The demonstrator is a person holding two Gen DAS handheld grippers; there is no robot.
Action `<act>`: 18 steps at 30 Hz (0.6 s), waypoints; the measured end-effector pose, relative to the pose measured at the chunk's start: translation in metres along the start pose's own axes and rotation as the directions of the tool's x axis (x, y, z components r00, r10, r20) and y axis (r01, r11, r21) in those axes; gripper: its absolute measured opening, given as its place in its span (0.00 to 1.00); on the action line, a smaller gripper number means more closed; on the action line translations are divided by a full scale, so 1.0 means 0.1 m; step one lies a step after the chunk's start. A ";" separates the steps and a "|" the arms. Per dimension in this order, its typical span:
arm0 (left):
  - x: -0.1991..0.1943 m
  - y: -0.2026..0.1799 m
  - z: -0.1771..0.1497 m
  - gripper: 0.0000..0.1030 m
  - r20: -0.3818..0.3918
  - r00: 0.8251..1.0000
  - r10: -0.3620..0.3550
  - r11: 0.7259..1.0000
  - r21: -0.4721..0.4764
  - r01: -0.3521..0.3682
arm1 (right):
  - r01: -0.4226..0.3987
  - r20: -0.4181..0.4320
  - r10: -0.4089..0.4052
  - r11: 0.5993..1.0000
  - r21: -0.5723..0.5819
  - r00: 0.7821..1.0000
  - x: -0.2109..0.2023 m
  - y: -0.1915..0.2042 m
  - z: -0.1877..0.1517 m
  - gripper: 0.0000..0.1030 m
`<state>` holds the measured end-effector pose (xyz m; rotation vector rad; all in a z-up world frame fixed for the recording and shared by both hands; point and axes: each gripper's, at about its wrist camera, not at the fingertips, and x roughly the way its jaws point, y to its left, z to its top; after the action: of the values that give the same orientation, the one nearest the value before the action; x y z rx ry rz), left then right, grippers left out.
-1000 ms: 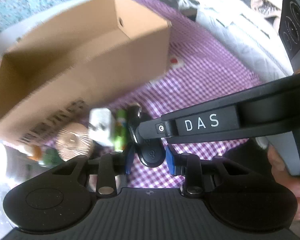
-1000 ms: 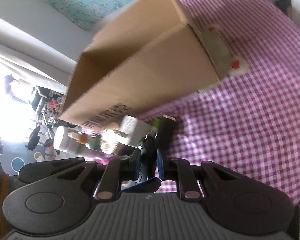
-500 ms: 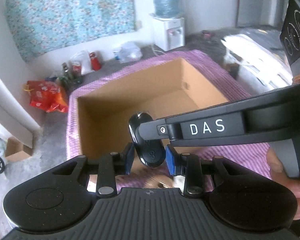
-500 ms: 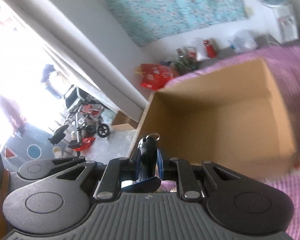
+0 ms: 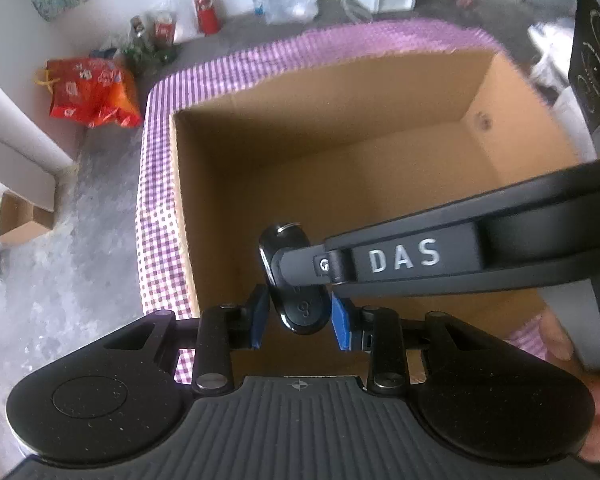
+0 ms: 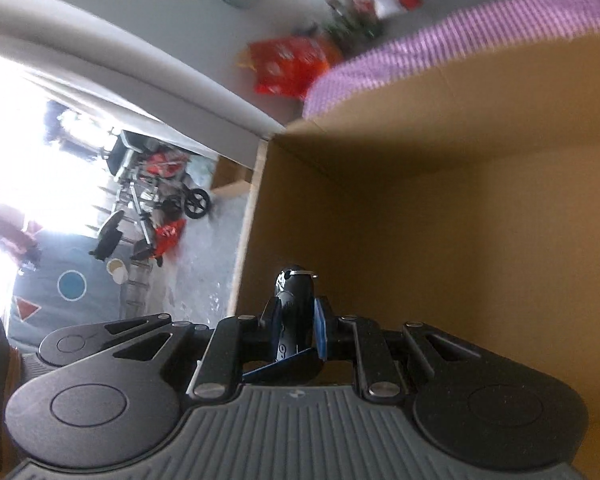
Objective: Organize rigid objects
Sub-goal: 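Carry the key fob into the cardboard box and open the right tool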
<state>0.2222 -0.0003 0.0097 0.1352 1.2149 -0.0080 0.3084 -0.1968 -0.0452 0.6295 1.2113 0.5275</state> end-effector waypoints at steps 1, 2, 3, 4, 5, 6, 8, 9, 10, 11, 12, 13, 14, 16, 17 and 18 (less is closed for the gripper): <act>0.06 0.00 0.02 0.32 -0.011 1.000 0.010 1.000 0.001 -0.010 | 0.003 -0.009 -0.003 1.000 0.017 1.000 0.06 -0.04 0.02 0.19; 0.09 0.02 0.04 0.32 -0.019 1.000 0.018 1.000 0.004 -0.018 | 0.007 -0.015 -0.007 0.999 0.031 1.000 0.11 -0.06 0.03 0.19; 0.13 0.01 0.05 0.32 -0.027 0.999 0.030 0.999 0.011 -0.030 | 0.014 -0.021 -0.013 0.999 0.044 1.000 0.15 -0.09 0.05 0.19; 0.16 0.00 0.06 0.32 -0.032 0.999 0.044 0.999 0.020 -0.043 | 0.019 -0.025 -0.017 0.999 0.051 1.000 0.18 -0.11 0.06 0.19; 0.19 -0.02 0.06 0.31 -0.036 0.998 0.057 0.998 0.029 -0.056 | 0.021 -0.029 -0.019 0.998 0.059 0.999 0.20 -0.14 0.06 0.19; 0.20 -0.03 0.07 0.31 -0.039 0.997 0.068 0.997 0.032 -0.067 | 0.024 -0.032 -0.022 0.997 0.067 0.999 0.22 -0.17 0.07 0.19; 0.21 -0.05 0.07 0.33 -0.030 0.995 0.096 0.994 0.045 -0.095 | 0.017 -0.040 -0.014 0.996 0.086 0.999 0.28 -0.22 0.10 0.19; 0.21 -0.07 0.07 0.33 -0.023 0.993 0.117 0.992 0.056 -0.116 | 0.009 -0.044 -0.005 0.995 0.096 0.999 0.31 -0.24 0.10 0.19; 0.24 -0.09 0.08 0.33 -0.023 0.992 0.126 0.990 0.065 -0.124 | 0.005 -0.042 -0.001 0.994 0.105 0.999 0.33 -0.26 0.10 0.20; 0.26 -0.08 0.10 0.33 -0.023 0.992 0.128 0.990 0.067 -0.126 | 0.005 -0.043 0.000 0.994 0.106 0.999 0.34 -0.25 0.10 0.20; 0.26 -0.08 0.10 0.33 -0.026 0.991 0.129 0.990 0.065 -0.127 | 0.006 -0.044 -0.001 0.994 0.109 0.999 0.34 -0.27 0.10 0.20; 0.25 -0.07 0.09 0.33 -0.030 0.991 0.132 0.990 0.062 -0.130 | 0.007 -0.045 -0.002 0.993 0.116 0.999 0.34 -0.28 0.10 0.20; 0.24 -0.07 0.10 0.33 -0.030 0.991 0.130 0.990 0.060 -0.128 | 0.004 -0.043 0.001 0.993 0.119 0.999 0.31 -0.29 0.10 0.20; 0.16 -0.05 0.09 0.33 -0.022 0.992 0.125 0.991 0.051 -0.123 | -0.003 -0.027 0.006 0.994 0.112 1.000 0.23 -0.29 0.07 0.20; 0.11 -0.04 0.08 0.33 -0.015 0.992 0.122 0.992 0.046 -0.122 | -0.007 -0.018 0.009 0.994 0.106 1.000 0.16 -0.29 0.06 0.20; 0.07 -0.03 0.08 0.34 -0.009 0.993 0.121 0.992 0.040 -0.120 | -0.012 -0.007 0.013 0.995 0.102 1.000 0.09 -0.29 0.05 0.20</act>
<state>0.2321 -0.0042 0.0056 0.2436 1.2166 0.0742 0.3167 -0.2119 -0.0706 0.7225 1.2477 0.4809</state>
